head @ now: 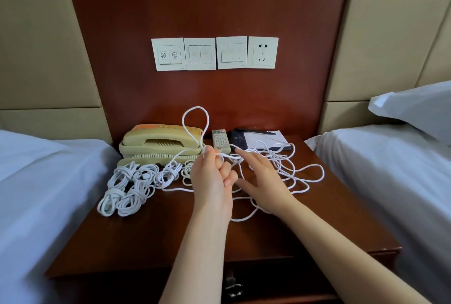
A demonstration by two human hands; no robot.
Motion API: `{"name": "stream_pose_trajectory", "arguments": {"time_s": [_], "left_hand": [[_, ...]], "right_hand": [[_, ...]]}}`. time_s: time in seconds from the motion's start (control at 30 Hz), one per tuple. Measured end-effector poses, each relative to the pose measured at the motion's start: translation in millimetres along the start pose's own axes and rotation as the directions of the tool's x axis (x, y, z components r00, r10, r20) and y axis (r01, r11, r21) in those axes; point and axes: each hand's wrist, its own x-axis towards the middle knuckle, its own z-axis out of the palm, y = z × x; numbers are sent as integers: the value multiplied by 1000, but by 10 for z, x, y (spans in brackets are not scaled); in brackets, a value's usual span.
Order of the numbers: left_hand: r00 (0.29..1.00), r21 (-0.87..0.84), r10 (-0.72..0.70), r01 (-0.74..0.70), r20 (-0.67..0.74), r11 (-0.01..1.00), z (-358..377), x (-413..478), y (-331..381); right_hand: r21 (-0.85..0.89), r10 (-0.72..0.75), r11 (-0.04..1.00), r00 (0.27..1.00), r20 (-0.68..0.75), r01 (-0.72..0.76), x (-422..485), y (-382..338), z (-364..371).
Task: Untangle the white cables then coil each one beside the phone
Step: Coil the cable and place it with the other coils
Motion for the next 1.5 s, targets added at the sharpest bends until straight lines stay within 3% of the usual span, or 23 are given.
{"name": "stream_pose_trajectory", "arguments": {"time_s": [0.2, 0.33, 0.4, 0.47, 0.57, 0.63, 0.7, 0.8, 0.9, 0.97, 1.07, 1.33, 1.43, 1.5], "left_hand": [[1000, -45, 4, -4, -4, 999, -12, 29, 14], [998, -12, 15, -16, -54, 1000, -61, 91, -14], [994, 60, 40, -34, -103, 998, -82, 115, -39], [987, 155, 77, -55, -143, 986, -103, 128, -76], [987, 312, 106, -63, -122, 948, -98, 141, -131], [984, 501, 169, -123, -48, 857, -100, 164, -180], [956, 710, 254, -280, 146, 646, -120, 172, -262], [888, 828, 228, -455, 398, 327, -147, 196, -428], [872, 866, 227, -473, 434, 159, -149, 219, -514], [878, 891, 250, -444, 409, 100, -187, 258, -559], [916, 940, 271, -330, 295, 92, -235, 344, -626], [953, 964, 295, -145, 76, 221, -146, 462, -676], [963, 938, 258, -161, 81, 306, -110, 434, -704], [962, 935, 227, -213, 151, 283, -97, 414, -710]], "right_hand": [[-49, -36, 998, 998, -55, 33, 29, 126, -9], [-108, -15, 994, 990, 143, 30, 6, 154, -98], [-170, -4, 985, 987, 158, 31, -1, 140, -114], [-158, 5, 987, 996, 88, 9, -5, 109, -146], [72, 69, 996, 990, -119, -61, 37, 8, -256], [254, 167, 961, 963, -211, -111, 114, -48, -339], [405, 263, 900, 943, -206, -163, 182, -73, -383], [536, 334, 818, 931, -150, -207, 209, -101, -383], [573, 366, 783, 924, -108, -243, 186, -131, -390], [588, 376, 772, 919, -117, -241, 181, -150, -434], [643, 410, 729, 902, -135, -235, 172, -148, -525], [648, 526, 697, 833, -173, -305, 162, 0, -661], [648, 552, 681, 821, -146, -342, 127, 55, -676], [606, 540, 711, 829, -147, -356, 103, 87, -680]]}}
